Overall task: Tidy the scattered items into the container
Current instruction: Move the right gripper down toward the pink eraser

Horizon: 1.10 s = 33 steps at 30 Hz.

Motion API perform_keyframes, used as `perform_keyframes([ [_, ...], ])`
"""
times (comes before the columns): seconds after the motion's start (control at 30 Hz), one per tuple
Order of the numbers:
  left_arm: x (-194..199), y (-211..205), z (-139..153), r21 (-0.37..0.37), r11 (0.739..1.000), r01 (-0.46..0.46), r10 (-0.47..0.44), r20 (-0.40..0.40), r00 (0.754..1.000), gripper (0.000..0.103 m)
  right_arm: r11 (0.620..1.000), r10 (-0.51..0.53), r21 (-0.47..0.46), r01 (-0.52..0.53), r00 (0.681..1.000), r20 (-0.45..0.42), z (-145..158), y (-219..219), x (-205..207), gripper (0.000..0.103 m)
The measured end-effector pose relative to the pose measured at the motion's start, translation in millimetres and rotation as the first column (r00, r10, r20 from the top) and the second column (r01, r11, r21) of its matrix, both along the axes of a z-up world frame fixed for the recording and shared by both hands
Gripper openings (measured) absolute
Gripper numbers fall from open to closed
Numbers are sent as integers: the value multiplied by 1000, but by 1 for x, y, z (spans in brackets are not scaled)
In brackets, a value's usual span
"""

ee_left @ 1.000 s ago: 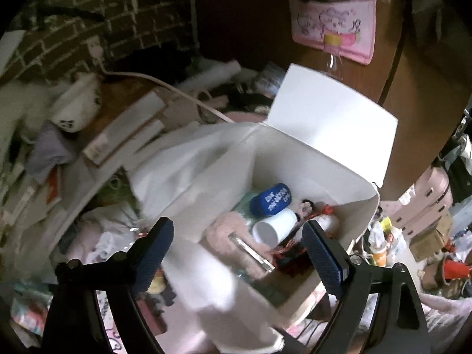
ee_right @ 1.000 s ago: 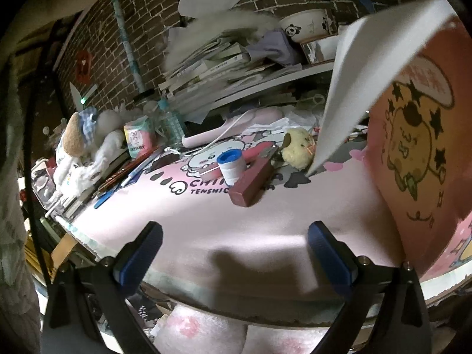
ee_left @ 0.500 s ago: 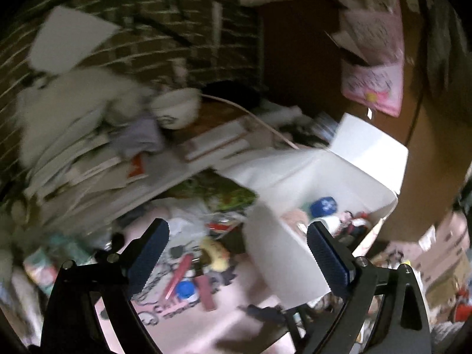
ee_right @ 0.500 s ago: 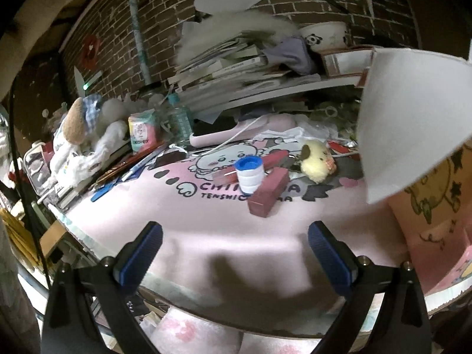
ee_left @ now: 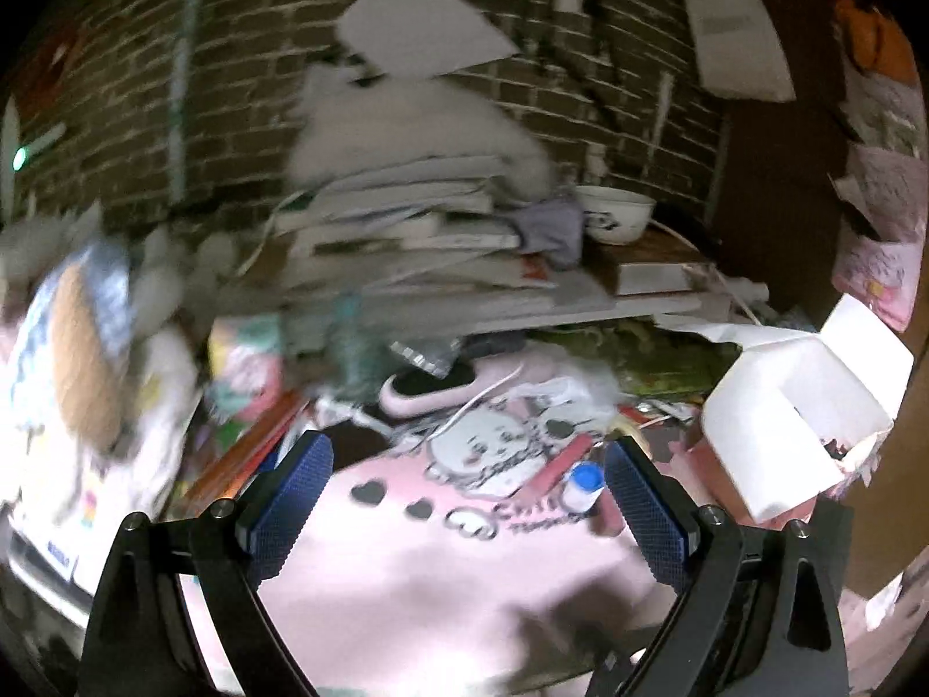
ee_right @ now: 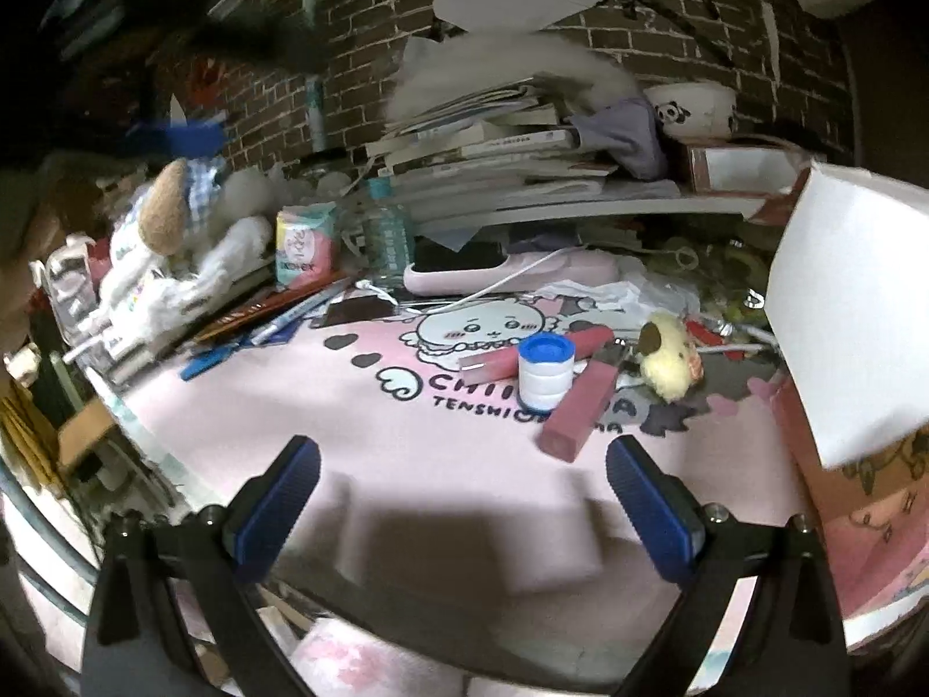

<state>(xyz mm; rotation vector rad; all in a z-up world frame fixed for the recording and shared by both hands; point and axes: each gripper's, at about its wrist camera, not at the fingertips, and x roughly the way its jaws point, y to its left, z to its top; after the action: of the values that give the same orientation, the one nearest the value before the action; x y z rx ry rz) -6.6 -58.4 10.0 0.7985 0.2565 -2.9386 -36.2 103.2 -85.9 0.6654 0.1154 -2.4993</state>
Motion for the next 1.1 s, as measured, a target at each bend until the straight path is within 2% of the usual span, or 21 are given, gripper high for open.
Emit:
perform_keyframes([
  [0.17,7,-14,-13,31,999,-16,16,6,1000,94,997,-77,18,77,996,-36,-2,2,-9,96],
  [0.23,7,-15,-15,38,999,-9,9,4,1000,94,995,-98,26,99,994,-40,-2,4,-13,84],
  [0.37,5,-13,-18,43,999,11,-11,2,1000,94,988,-142,55,142,990,-6,-10,8,-27,67],
  [0.43,4,-12,-20,40,999,16,-16,4,1000,94,987,-148,65,147,989,17,-15,10,-34,47],
  [0.5,3,-11,-21,43,999,20,-20,7,1000,94,986,-151,71,148,988,37,-20,11,-40,41],
  [0.57,1,-11,-22,50,998,24,-25,11,1000,94,985,-159,74,157,987,24,-20,11,-41,41],
  [0.73,-1,-9,-24,46,999,25,-26,20,999,94,985,-160,69,159,987,5,-22,11,-43,22],
  [0.97,0,-6,-26,51,998,25,-27,30,999,94,988,-141,57,142,990,-11,-23,15,-27,19],
  [1.1,1,-3,-27,55,998,32,-34,36,999,94,992,-113,57,114,993,-27,-21,23,0,18],
])
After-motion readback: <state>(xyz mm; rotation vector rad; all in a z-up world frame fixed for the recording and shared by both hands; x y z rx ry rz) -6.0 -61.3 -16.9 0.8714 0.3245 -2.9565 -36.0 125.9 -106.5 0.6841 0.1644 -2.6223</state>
